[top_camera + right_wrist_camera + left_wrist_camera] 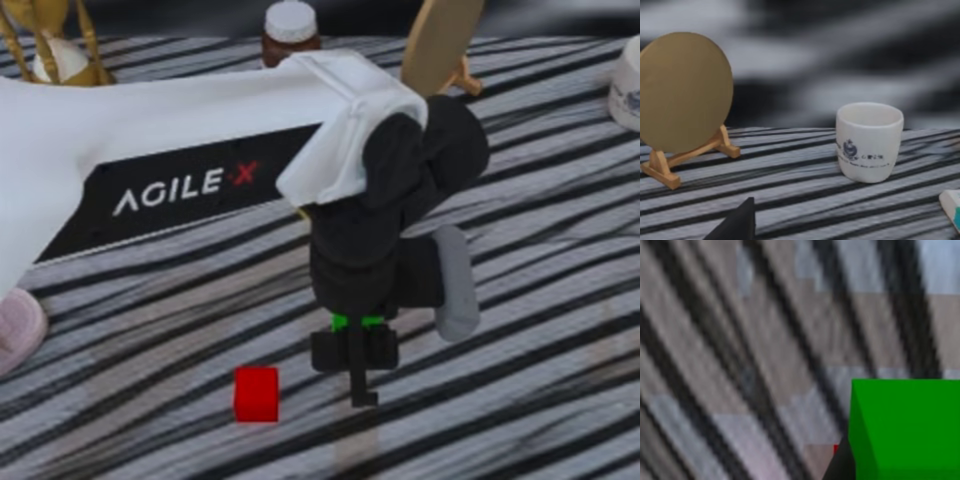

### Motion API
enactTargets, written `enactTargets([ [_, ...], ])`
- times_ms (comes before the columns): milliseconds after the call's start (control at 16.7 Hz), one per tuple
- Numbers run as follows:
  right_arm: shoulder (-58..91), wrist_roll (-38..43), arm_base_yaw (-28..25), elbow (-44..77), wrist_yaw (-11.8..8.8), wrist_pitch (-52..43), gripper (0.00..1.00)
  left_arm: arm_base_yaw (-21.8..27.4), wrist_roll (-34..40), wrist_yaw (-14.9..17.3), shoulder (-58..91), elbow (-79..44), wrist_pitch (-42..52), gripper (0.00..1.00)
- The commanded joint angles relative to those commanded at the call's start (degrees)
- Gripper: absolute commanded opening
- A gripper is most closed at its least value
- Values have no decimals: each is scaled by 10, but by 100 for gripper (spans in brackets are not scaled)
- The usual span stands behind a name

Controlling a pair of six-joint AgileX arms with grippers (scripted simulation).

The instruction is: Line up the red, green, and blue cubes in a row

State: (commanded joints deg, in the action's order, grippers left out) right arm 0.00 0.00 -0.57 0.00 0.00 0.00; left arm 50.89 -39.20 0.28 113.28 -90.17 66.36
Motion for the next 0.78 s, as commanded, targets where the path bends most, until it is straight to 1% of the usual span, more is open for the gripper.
enactTargets([
  [180, 0, 0, 0, 0, 0, 0, 100, -2, 3, 0, 7, 19, -23, 0],
  [480, 0, 0, 0, 0, 0, 0, 100, 2, 3, 0, 40, 83, -129, 0],
  [780, 0, 0, 0, 0, 0, 0, 100, 4, 2, 0, 48, 94, -143, 0],
])
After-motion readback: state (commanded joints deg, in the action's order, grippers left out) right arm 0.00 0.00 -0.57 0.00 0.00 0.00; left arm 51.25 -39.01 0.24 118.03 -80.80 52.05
